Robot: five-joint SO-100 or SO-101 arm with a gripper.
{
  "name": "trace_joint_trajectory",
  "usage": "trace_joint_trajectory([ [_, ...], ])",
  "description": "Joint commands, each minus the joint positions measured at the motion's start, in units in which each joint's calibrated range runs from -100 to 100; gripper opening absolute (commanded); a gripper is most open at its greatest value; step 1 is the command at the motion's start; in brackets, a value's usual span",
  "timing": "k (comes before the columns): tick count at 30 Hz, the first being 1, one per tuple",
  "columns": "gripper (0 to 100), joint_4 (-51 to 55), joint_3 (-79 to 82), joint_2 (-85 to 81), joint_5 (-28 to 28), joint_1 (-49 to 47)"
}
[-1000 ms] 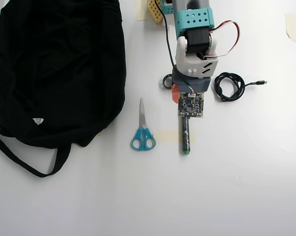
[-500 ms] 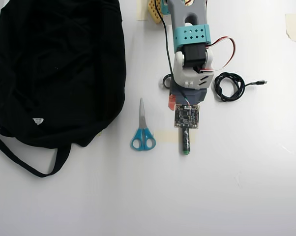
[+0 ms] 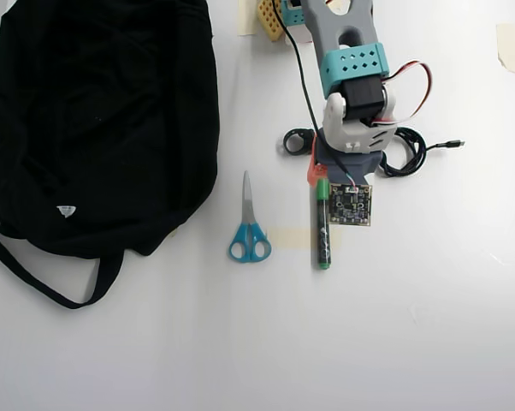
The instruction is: Put the green marker into the black bag
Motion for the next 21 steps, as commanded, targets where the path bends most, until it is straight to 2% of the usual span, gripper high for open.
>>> trace_joint_trajectory([
  [1,18,1.4,-2.4,-0.3,-0.3,-1.4],
  [15,23,2.2,-2.1,1.4,0.8,-2.1],
  [21,29,2.4,-6.7,7.1,0.8,-2.1],
])
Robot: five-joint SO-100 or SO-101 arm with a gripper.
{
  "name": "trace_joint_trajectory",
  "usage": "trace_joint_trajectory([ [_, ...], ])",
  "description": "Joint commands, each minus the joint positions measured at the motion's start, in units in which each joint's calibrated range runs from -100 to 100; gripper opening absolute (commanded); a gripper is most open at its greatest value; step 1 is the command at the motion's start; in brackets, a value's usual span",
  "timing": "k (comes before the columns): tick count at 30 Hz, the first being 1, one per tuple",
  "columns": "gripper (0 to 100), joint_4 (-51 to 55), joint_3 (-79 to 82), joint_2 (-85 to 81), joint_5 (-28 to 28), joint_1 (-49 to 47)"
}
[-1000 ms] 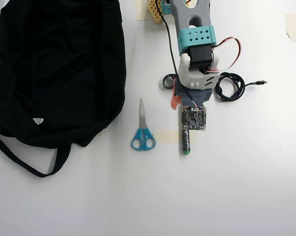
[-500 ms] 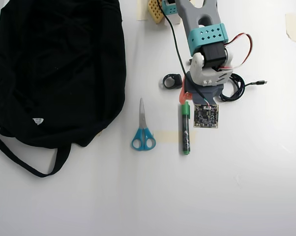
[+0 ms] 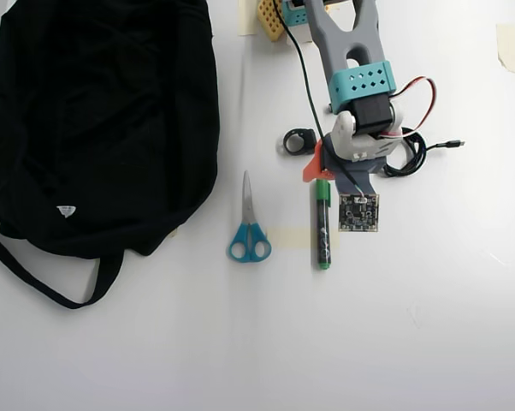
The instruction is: Put the green marker into the black bag
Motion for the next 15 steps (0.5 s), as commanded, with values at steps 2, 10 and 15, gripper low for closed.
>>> trace_joint_trajectory([
  [2,28,-0.2,-5.8,1.8,0.3,-0.4],
  [10,27,-0.5,-8.2,3.8,0.4,-0.2],
  [15,27,-0.5,-10.1,5.8,0.3,-0.4],
])
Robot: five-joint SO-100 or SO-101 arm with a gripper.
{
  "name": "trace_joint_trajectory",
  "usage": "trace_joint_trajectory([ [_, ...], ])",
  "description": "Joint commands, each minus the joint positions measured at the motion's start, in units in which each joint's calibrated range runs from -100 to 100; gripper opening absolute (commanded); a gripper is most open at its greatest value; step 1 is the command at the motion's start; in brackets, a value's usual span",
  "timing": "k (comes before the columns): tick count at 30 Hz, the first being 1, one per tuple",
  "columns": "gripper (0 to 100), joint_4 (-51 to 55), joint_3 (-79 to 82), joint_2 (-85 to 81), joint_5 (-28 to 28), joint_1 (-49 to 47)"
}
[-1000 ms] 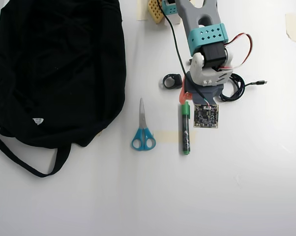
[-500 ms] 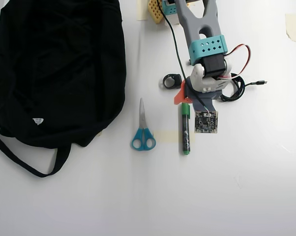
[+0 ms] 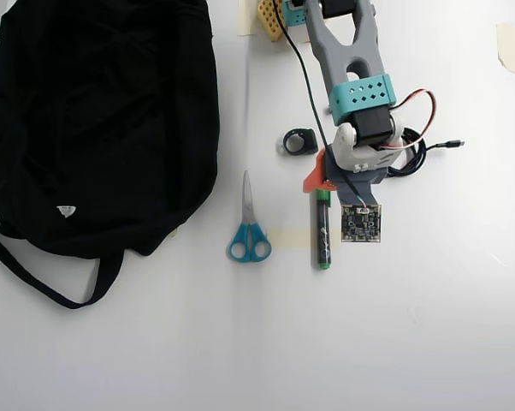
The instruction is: Put the green marker into the black bag
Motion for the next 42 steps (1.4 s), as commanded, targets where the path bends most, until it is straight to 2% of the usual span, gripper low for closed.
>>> trace_joint_trajectory([
  [1,27,-0.5,-3.9,0.4,0.2,-0.4],
  [42,27,-0.6,-14.8,10.8,0.2,1.4],
])
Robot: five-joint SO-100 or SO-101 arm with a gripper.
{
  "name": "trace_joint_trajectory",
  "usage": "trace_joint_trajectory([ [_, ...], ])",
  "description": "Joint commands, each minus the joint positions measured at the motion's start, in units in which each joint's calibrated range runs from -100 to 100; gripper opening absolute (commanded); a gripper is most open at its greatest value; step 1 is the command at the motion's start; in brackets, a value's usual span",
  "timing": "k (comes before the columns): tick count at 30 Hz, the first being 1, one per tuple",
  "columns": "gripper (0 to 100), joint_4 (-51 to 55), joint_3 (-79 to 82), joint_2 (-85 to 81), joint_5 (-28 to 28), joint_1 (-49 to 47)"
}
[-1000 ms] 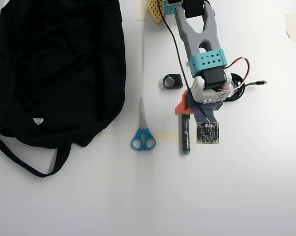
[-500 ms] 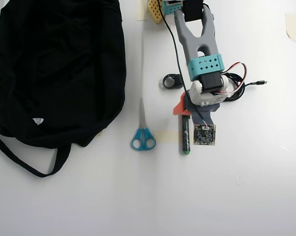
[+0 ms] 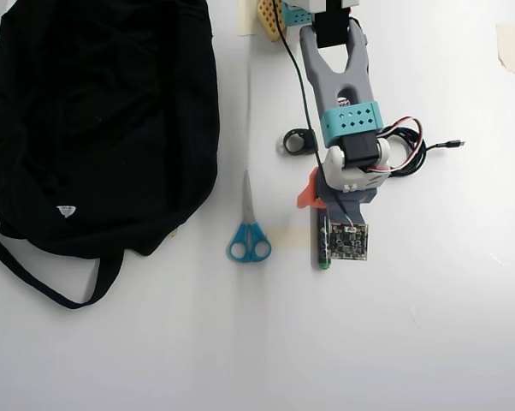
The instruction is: Put the green marker into the black bag
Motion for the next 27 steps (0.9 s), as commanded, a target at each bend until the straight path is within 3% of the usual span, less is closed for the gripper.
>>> trace_joint_trajectory([
  [1,27,-0.6,-2.6,-0.7,0.2,-0.5],
  [27,27,-0.1,-9.7,5.2,0.7,-1.6],
])
